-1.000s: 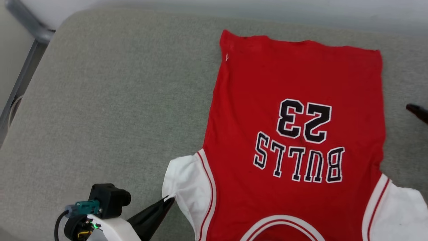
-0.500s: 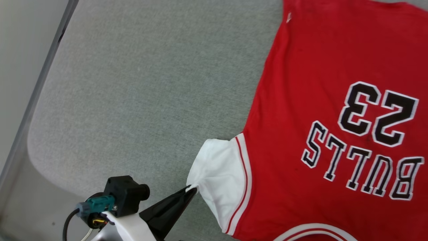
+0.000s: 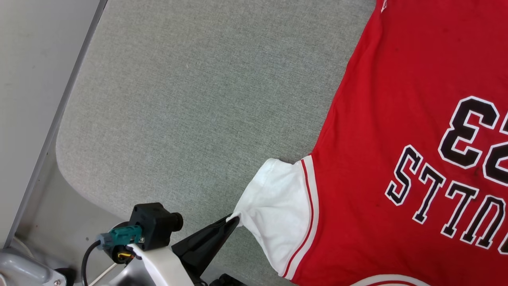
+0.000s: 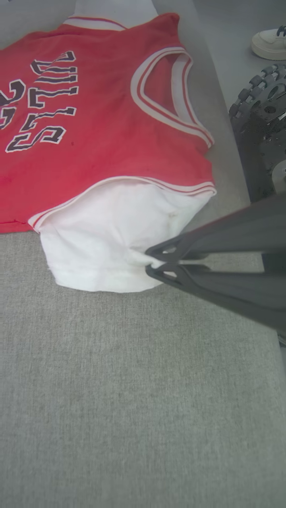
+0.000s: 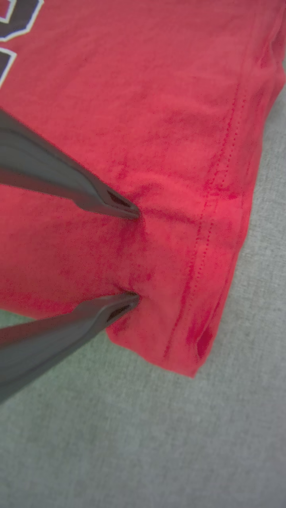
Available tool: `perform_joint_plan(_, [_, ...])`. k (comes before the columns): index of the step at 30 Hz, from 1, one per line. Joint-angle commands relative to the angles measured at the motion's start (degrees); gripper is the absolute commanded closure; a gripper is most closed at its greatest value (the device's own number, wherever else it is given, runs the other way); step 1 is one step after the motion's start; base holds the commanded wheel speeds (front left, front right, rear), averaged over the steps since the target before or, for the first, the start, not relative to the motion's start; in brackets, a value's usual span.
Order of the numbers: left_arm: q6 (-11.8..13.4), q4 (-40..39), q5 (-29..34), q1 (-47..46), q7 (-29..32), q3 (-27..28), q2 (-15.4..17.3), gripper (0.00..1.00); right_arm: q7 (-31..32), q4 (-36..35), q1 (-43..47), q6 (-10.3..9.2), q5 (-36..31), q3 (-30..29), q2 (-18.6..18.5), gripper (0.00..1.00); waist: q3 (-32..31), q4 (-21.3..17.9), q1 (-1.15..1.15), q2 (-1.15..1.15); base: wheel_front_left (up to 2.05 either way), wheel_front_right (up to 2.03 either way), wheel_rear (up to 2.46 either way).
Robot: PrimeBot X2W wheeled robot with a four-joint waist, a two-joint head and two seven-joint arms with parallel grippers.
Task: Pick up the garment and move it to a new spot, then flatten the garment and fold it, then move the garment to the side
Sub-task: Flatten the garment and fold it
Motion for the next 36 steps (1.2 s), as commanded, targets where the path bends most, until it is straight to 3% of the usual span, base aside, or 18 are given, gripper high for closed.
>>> perform_joint_plan(1, [-0.30,0.28,-0.04,-0.52,-0.24,-0.09,-0.29,1.00,1.08,1.35,2.85,-0.02,0.58,1.03,0.67,1.00,-0.03,0.08,0.00,0.00,0.00,0.00,0.00])
perform_joint_plan(11, [-0.08,2.08,-0.83,0.07,-0.75,0.58,-0.02,1.00,-1.39,2.26,6.44,-0.02,1.24,1.98,-0.23,1.00,-3.57,-1.68,0.00,0.00,0.00,0.00,0.00])
perform_joint_plan(21, [2.15,4.47,-2.29,2.47,-1.29,1.68,1.86,1.00,-5.55,3.49,17.20,-0.03,6.09,4.77,2.30,1.00,-14.58,-10.01,0.00,0.00,0.00,0.00,0.00])
perform_joint_plan(28, [3.71,6.09,-4.36,6.11,-2.39,2.11,2.52,1.00,-8.43,1.17,25.03,-0.03,10.21,4.76,4.22,1.00,-21.39,-15.05,0.00,0.00,0.00,0.00,0.00])
perform_joint_plan(36, [5.20,6.54,-5.64,9.08,-4.24,2.61,2.43,1.00,-9.17,-6.88,34.67,-0.03,13.88,4.28,5.32,1.00,-25.59,-19.36,0.00,0.00,0.00,0.00,0.00])
